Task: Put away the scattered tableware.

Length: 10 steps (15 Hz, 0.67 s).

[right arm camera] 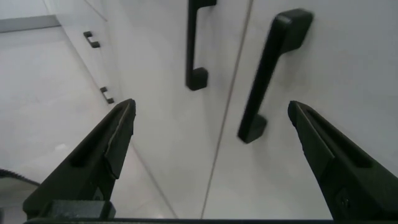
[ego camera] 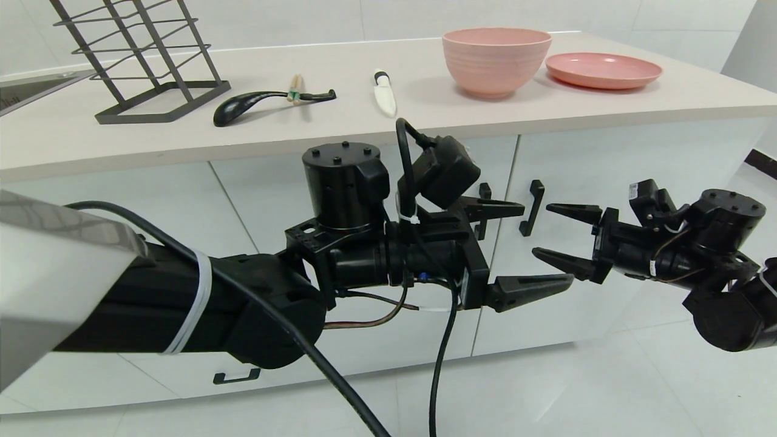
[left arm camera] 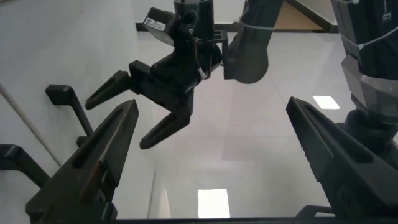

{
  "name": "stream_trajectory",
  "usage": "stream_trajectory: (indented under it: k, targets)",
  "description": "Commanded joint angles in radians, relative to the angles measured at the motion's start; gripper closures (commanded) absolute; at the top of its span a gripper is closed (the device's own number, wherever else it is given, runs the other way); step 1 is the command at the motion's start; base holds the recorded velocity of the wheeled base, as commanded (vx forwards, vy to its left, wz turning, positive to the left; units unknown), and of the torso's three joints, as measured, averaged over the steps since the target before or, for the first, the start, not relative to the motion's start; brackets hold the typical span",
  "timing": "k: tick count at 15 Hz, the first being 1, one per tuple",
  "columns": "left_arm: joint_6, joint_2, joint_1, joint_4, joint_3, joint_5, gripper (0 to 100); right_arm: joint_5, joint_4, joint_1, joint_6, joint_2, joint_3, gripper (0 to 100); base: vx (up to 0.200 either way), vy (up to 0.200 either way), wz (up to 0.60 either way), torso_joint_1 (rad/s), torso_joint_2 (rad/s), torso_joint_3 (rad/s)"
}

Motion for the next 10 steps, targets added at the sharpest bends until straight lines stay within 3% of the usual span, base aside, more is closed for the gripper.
stream_trajectory:
  k: [1, 10]
  targets:
    - [0.000, -0.019, 0.010, 0.001, 0.001, 0.001, 0, 0.003, 0.000, 0.001, 0.001, 0.043, -0.054, 0, 0.000, 0.000, 0.00, 0.000, 0.00, 0.000]
    - [-0.002, -0.010, 0.029, 0.010, -0.001, 0.068, 0, 0.050, 0.000, 0.036, 0.002, 0.072, -0.125, 0, 0.000, 0.000, 0.00, 0.000, 0.00, 0.000]
